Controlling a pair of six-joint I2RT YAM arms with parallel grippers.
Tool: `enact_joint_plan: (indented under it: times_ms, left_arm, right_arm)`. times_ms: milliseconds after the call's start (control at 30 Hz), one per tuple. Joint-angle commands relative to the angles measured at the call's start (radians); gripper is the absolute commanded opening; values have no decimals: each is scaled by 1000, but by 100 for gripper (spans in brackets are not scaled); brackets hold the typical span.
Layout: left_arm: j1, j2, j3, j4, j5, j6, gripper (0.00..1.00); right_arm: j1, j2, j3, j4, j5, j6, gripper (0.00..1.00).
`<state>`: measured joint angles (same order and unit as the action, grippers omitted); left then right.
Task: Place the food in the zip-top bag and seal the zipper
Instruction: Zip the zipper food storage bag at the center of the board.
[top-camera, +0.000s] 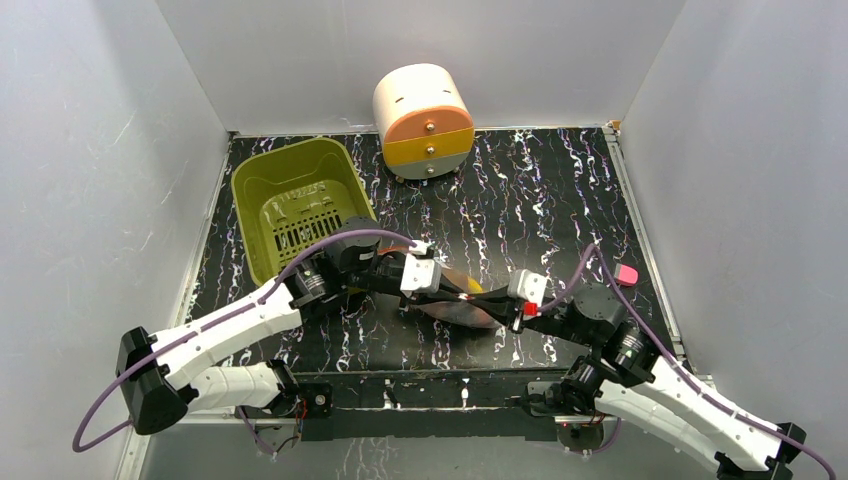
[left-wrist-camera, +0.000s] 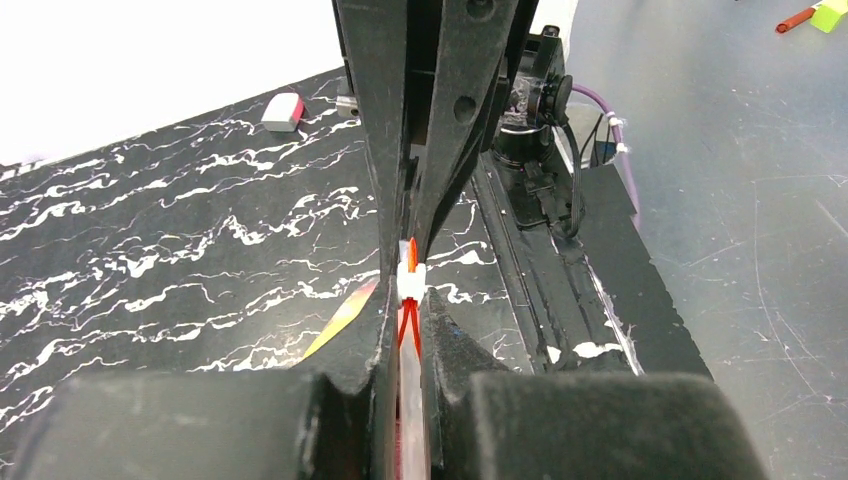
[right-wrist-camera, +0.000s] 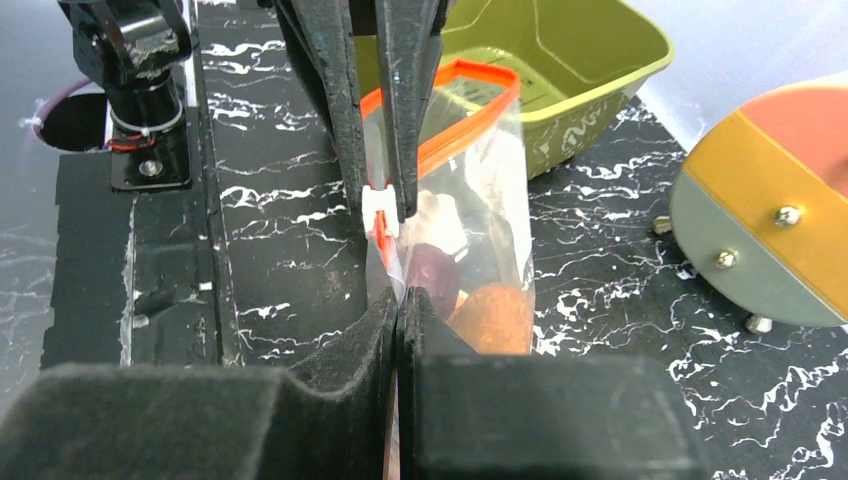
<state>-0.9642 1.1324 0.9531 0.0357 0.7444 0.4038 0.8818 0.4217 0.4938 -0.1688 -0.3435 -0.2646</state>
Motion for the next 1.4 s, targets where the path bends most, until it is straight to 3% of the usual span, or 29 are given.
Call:
enact_joint_plan:
  times_ms: [0,367,500,567,1100,1367]
  left_arm:
    - [-3,-67,-12,-36,-46,36,0]
    - [-2,-76,13,-97,-74,53,0]
    - [-3,-58,5,-33,-35,12,0]
    - [-3,-50,1,-11,-31,-3,0]
    - [-4,-28,-5,0,-24,-23,0]
    - [-3,-24,0,-20,-29,-9,0]
  right_arm:
    - [3,-95,12,36,73,27,0]
    - [2,-116,6,4,48,35,0]
    - [2,-54,24,6,3,25,21]
    - [2,-22,35,10,-22,20,24]
    - [2,88,47,134,-16,24,25]
    - [2,90,60,126,19,22,31]
